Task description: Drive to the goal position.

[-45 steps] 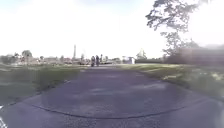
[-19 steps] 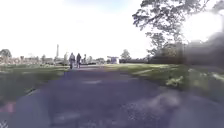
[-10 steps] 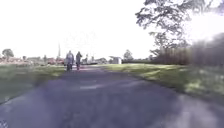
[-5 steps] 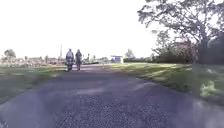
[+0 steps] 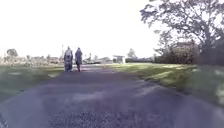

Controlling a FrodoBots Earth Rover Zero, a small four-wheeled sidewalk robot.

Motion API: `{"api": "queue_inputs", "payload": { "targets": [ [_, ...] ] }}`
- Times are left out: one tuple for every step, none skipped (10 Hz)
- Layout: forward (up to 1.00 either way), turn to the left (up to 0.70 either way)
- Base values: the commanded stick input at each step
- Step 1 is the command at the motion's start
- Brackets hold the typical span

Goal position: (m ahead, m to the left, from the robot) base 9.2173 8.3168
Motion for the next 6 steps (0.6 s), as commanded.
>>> {"api": "queue_inputs", "payload": {
  "targets": [
    [0.7, -0.1],
    [0.7, 0.0],
    [0.7, 0.0],
    [0.7, 0.0],
    [0.7, 0.0],
    [0.7, 0.0]
  ]
}}
